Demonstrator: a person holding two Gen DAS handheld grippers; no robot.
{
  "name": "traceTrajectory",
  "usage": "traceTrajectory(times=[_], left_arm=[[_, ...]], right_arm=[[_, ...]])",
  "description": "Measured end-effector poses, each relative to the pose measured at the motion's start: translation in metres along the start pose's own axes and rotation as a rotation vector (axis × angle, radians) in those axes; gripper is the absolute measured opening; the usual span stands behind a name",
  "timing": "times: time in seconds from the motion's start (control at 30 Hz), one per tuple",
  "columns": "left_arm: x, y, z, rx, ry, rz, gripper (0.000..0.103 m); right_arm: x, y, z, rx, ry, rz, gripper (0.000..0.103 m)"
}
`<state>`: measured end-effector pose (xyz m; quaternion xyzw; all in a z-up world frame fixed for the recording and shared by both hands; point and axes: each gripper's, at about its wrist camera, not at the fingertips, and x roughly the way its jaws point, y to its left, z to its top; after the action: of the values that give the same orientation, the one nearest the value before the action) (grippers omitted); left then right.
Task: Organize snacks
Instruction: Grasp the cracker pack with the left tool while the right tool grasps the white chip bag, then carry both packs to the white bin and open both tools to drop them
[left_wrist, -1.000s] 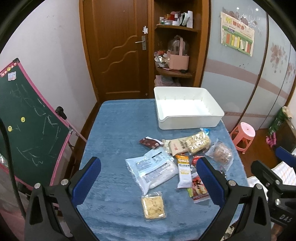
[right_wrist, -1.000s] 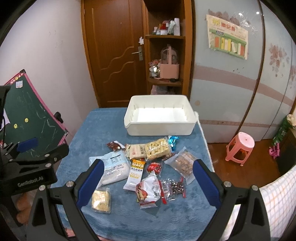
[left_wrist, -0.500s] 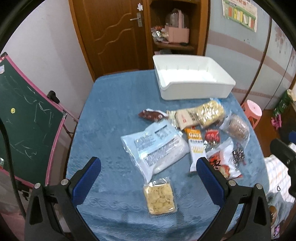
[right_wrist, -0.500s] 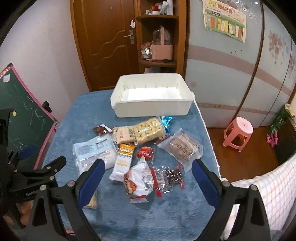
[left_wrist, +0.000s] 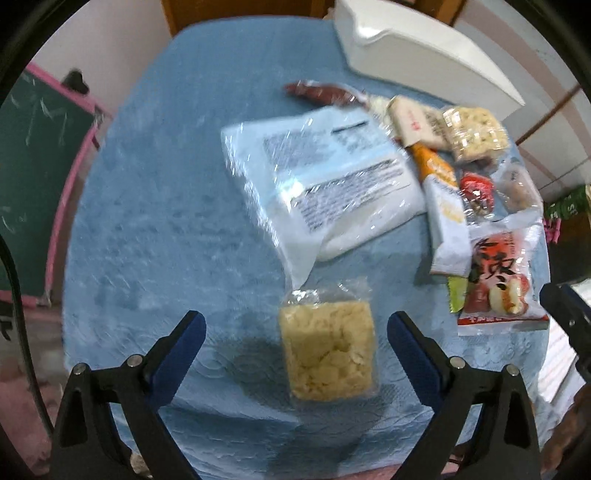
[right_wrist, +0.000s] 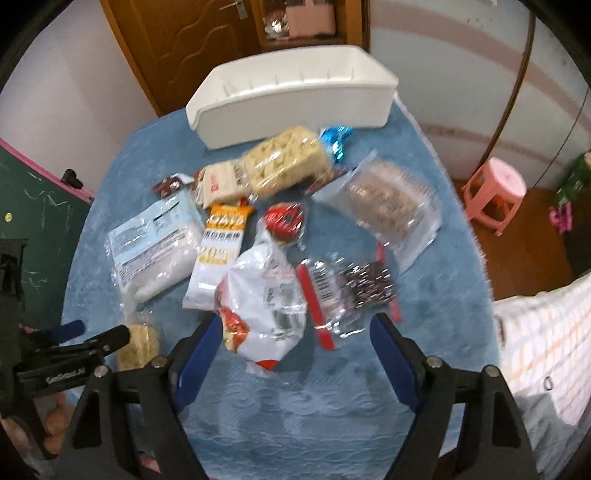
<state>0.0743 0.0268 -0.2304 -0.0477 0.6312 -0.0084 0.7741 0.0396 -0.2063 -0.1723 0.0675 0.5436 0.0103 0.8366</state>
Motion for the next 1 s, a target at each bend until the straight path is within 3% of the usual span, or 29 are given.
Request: traceTrajectory(times=[0.43,0.5,0.53,0.57,0.6,0.63,0.67,1.0], left_arm=[[0.054,-0.004,-0.012,-0.023,0.149,-0.041,0.098],[0.061,-0.01,-0.015,-0.017,0.165,-0.046,0.092],[0.065,-0.013,-0.016,-0.013,0.175,-0.051,0.082],[0.07,-0.016,-0.017,-0.009,0.189,-0.056,0.072],[0.073,-0.02,-0.018,-0.008,0.194,-0.055,0.072],[0.074,-0.021,-0.018,-0.009,0.189,-0.057,0.069],[0.074,-0.022,-0.02,-0.01,0.184,-0.066,0.059],[0.073,-0.022,-0.027,0.002,0.157,-0.142,0.057]], right_arm=[[0.044,0.013,0.001,-0.025,0.089,0.046,0.083],[0.047,0.018,0.0,-0.042,0.093,0.035,0.082],[0.049,0.021,-0.001,-0.054,0.095,0.026,0.08],[0.05,0.023,-0.003,-0.065,0.097,0.024,0.074],[0.05,0.025,-0.004,-0.074,0.099,0.031,0.066],[0.05,0.027,-0.006,-0.079,0.101,0.043,0.063],[0.049,0.029,-0.007,-0.085,0.101,0.046,0.063],[0.032,0.048,-0.016,-0.147,0.039,0.002,0.058]])
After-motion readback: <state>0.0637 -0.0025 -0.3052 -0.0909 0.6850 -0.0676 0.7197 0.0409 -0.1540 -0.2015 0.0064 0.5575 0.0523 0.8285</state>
